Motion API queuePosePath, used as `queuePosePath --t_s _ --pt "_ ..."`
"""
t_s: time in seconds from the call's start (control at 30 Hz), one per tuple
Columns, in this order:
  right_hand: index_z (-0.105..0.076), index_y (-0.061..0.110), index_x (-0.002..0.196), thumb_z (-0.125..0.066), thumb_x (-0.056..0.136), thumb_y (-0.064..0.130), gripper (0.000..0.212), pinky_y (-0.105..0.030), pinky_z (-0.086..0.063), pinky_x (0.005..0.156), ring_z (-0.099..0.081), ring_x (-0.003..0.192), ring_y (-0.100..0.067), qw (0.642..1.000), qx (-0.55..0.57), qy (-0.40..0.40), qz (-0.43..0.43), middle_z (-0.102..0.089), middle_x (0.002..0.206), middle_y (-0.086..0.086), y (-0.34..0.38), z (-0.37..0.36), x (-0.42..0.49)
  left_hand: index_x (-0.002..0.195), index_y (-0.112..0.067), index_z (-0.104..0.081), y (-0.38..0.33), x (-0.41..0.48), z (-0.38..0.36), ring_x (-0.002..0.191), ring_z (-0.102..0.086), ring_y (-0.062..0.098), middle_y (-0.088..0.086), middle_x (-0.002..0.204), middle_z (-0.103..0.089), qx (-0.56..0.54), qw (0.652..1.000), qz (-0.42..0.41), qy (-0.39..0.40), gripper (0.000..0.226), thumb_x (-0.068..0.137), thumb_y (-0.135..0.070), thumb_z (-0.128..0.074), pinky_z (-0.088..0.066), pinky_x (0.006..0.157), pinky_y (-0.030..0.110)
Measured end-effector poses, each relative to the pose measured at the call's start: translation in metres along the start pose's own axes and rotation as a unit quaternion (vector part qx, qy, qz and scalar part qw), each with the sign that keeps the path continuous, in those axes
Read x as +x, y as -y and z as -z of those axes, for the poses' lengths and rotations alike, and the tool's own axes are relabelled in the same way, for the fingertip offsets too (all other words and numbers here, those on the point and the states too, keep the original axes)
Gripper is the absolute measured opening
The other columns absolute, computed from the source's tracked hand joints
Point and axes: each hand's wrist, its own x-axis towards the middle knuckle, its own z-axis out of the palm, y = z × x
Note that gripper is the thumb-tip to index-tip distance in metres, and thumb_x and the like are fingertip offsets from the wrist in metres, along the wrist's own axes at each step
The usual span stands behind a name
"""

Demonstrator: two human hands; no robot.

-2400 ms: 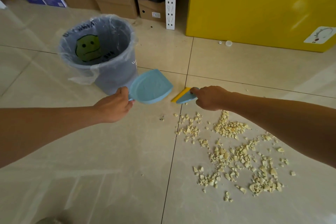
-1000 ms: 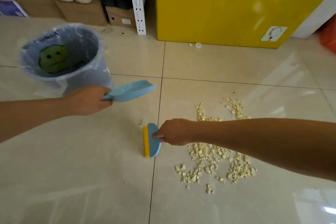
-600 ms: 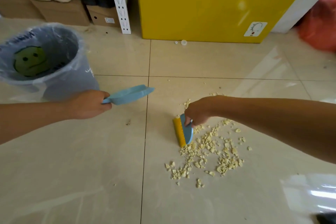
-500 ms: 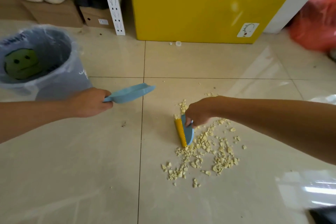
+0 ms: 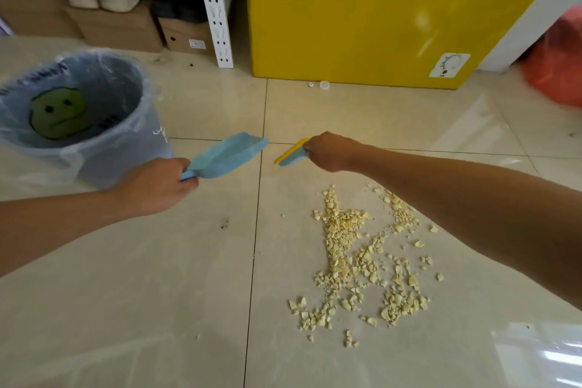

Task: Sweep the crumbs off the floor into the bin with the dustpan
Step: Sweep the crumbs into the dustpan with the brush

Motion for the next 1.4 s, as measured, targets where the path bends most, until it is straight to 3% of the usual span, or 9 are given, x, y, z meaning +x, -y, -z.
queuePosePath --t_s 0.07,0.13,0.3,0.4,0.53,0.73,0.93,1.2,1.4 --pt "-0.056 0.014 0.095 -0.038 0.099 0.018 0.018 -0.035 -0.048 0.066 -0.061 0.081 -0.029 0.999 0.017 -0.032 -0.030 -0.064 0.101 -0.012 -0.008 -0.014 0.023 0.078 -0.020 -0.047 -0.002 -0.009 0.000 0.056 -0.060 0.025 0.004 0.062 -0.060 0.004 1.000 0.011 -0.011 0.025 0.094 -0.038 -0.048 -0.051 0.057 0.043" --pt "-0.057 0.012 0.100 -0.038 0.099 0.018 0.021 -0.035 -0.049 0.067 -0.057 0.078 -0.029 0.997 0.028 -0.040 -0.055 -0.064 0.105 -0.014 -0.008 -0.019 0.035 0.084 -0.020 -0.046 -0.007 -0.018 -0.002 0.058 -0.059 0.024 0.003 0.066 -0.060 0.015 0.999 0.021 -0.027 0.022 0.096 -0.038 -0.046 -0.051 0.059 0.041" --pt "-0.056 0.006 0.118 -0.039 0.099 0.014 0.028 -0.034 -0.047 0.075 -0.063 0.103 -0.033 0.992 0.048 -0.044 -0.109 -0.062 0.117 -0.015 0.009 -0.020 0.030 0.078 -0.016 -0.039 -0.031 -0.038 -0.013 0.056 -0.057 0.027 0.006 0.062 -0.057 -0.034 0.998 0.030 -0.040 0.026 0.096 -0.033 -0.048 -0.046 0.056 0.043" --pt "-0.056 0.004 0.120 -0.038 0.100 0.014 0.029 -0.036 -0.052 0.079 -0.062 0.104 -0.032 0.996 0.055 -0.022 -0.068 -0.061 0.119 -0.015 0.035 -0.031 0.019 0.081 -0.016 -0.042 -0.040 -0.042 -0.019 0.056 -0.058 0.027 0.007 0.062 -0.058 -0.044 0.999 0.026 -0.017 0.023 0.095 -0.034 -0.048 -0.048 0.056 0.043" --pt "-0.061 0.007 0.115 -0.040 0.098 0.014 0.028 -0.032 -0.046 0.072 -0.064 0.101 -0.031 0.998 0.047 0.003 -0.033 -0.064 0.114 -0.012 0.051 -0.045 -0.015 0.079 -0.023 -0.040 -0.046 -0.036 -0.023 0.055 -0.058 0.024 0.003 0.061 -0.058 -0.026 0.999 0.014 0.015 0.023 0.095 -0.036 -0.047 -0.046 0.054 0.040" --pt "-0.063 0.007 0.114 -0.042 0.096 0.007 0.028 -0.025 -0.039 0.050 -0.056 0.075 -0.022 0.990 -0.025 0.137 0.018 -0.063 0.097 -0.007 0.009 -0.053 -0.065 0.080 -0.015 -0.046 -0.064 -0.010 -0.028 0.050 -0.053 0.021 0.003 0.060 -0.057 -0.053 0.998 0.009 0.041 0.026 0.096 -0.036 -0.047 -0.035 0.049 0.032" --pt "-0.058 0.016 0.127 -0.040 0.100 0.005 0.034 -0.033 -0.045 0.067 -0.061 0.094 -0.024 0.969 -0.144 0.185 0.074 -0.066 0.113 -0.005 -0.022 -0.045 -0.100 0.087 -0.013 -0.050 -0.076 0.010 -0.022 0.059 -0.059 0.023 0.006 0.070 -0.062 -0.051 0.997 -0.015 0.051 0.024 0.097 -0.035 -0.047 -0.038 0.053 0.033" --pt "-0.045 0.033 0.142 -0.034 0.106 0.022 0.039 -0.032 -0.045 0.070 -0.060 0.087 -0.026 0.986 -0.077 0.045 0.139 -0.060 0.111 -0.006 0.024 -0.010 -0.086 0.082 -0.016 -0.046 -0.060 0.007 -0.011 0.055 -0.058 0.023 0.005 0.066 -0.060 -0.052 0.998 -0.009 0.035 0.025 0.096 -0.036 -0.045 -0.041 0.053 0.034" --pt "-0.042 0.036 0.147 -0.037 0.105 0.018 0.046 -0.035 -0.048 0.087 -0.060 0.112 -0.030 0.965 -0.152 0.112 0.183 -0.059 0.127 -0.005 0.024 -0.030 -0.070 0.081 -0.012 -0.044 -0.039 -0.007 -0.016 0.048 -0.052 0.020 0.004 0.058 -0.055 -0.020 0.999 0.006 0.027 0.028 0.097 -0.035 -0.048 -0.036 0.049 0.033"
